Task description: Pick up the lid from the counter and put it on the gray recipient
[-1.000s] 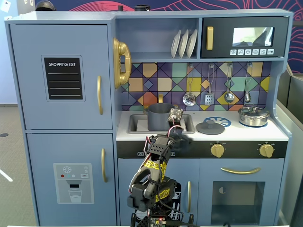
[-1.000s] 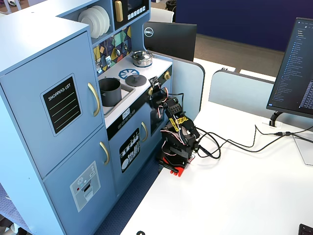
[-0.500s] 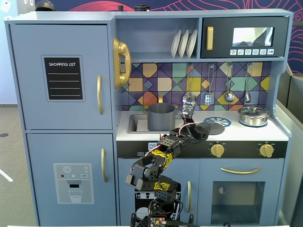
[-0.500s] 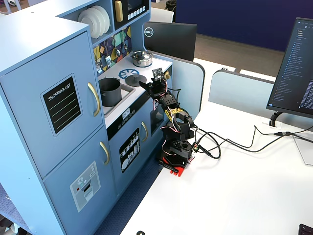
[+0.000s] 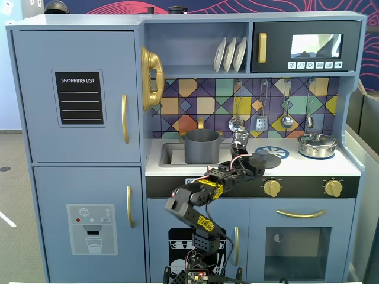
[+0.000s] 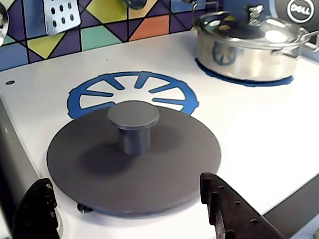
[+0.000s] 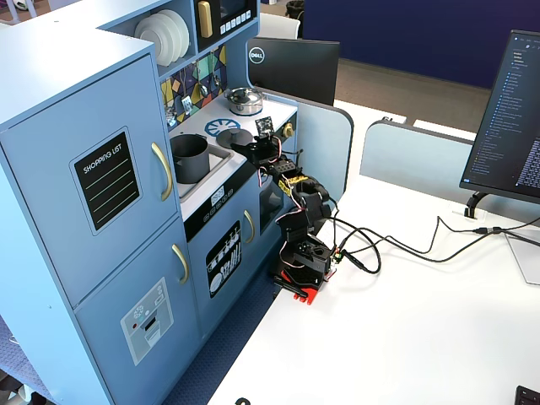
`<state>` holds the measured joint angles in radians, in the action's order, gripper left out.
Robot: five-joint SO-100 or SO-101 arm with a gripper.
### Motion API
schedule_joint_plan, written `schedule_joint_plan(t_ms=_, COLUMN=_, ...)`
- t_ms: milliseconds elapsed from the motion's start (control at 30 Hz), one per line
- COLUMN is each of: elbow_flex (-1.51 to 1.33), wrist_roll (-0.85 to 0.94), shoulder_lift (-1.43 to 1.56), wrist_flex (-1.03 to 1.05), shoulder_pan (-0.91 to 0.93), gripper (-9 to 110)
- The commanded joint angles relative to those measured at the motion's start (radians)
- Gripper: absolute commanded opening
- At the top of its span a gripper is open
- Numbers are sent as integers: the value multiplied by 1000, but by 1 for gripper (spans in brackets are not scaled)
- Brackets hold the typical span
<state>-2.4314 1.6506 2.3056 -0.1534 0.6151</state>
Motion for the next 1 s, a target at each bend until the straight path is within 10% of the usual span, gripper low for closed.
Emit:
schedule_joint_plan(t_ms=0, elbow_flex=121, wrist_roll=-21, shoulder_lift=-89, wrist_flex=-63, shoulder_pan=6, gripper=30)
schedule_joint_plan(t_ms=567, elbow_flex=394, wrist_roll=-38, shoulder_lift=-419, wrist_flex=-114, shoulder_pan=-14, gripper=26)
schedule_joint_plan(t_ms=967, elbow_flex=466, wrist_roll=-78, shoulder_lift=-532, wrist_flex=-149, shoulder_pan=-48, gripper=0)
